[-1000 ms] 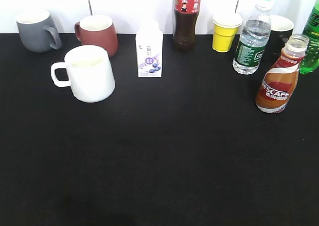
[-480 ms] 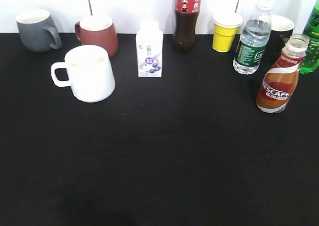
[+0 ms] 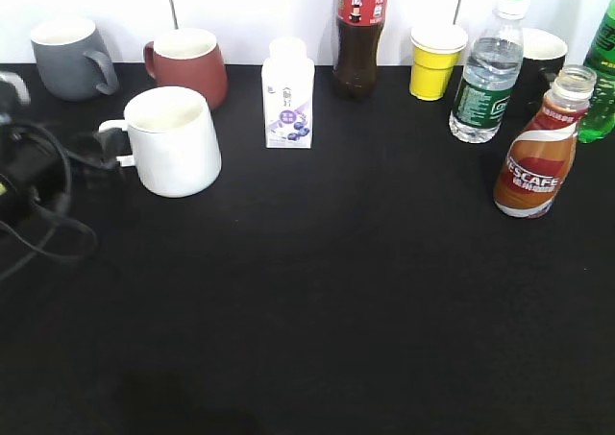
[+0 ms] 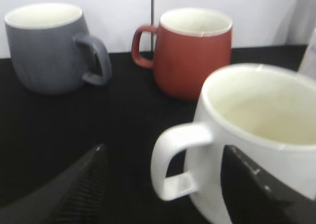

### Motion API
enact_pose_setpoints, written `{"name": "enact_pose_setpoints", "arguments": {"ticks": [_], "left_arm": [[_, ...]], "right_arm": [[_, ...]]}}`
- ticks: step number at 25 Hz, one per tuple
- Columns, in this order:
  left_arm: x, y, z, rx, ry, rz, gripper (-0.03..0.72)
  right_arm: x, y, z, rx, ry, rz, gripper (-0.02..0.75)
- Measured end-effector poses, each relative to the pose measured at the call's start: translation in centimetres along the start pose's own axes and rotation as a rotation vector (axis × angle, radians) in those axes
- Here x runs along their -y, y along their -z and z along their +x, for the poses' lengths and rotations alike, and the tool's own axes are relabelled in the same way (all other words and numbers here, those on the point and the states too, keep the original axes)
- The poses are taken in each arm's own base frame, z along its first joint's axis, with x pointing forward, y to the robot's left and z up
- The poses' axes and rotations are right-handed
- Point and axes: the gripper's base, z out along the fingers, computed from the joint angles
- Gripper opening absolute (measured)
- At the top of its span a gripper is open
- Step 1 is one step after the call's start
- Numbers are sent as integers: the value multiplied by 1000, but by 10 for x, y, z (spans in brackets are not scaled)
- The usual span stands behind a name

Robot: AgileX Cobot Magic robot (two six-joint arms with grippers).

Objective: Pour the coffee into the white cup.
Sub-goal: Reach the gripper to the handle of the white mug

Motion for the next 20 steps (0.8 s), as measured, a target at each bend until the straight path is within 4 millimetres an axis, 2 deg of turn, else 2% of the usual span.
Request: {"name": "enact_pose_setpoints", "arguments": {"ticks": [2,5,9,12,16,20], "left_arm": [[-1,-5,9,-12,-7,-7,538],[-2,-10,17,5,-17,-15,485],[-9,-15,27,-2,-20,-44,477],[-11,-24,19,36,-21,-39,476],[-12,-37,24,24,-34,-31,475],[-23,-59,11,24,-61,-12,473]], "right_arm": [[0,0,0,0,0,0,529],[0,0,0,0,0,0,529],[0,0,0,0,0,0,529],[0,0,0,0,0,0,529],[0,0,0,0,0,0,529],[0,0,0,0,0,0,529]]}}
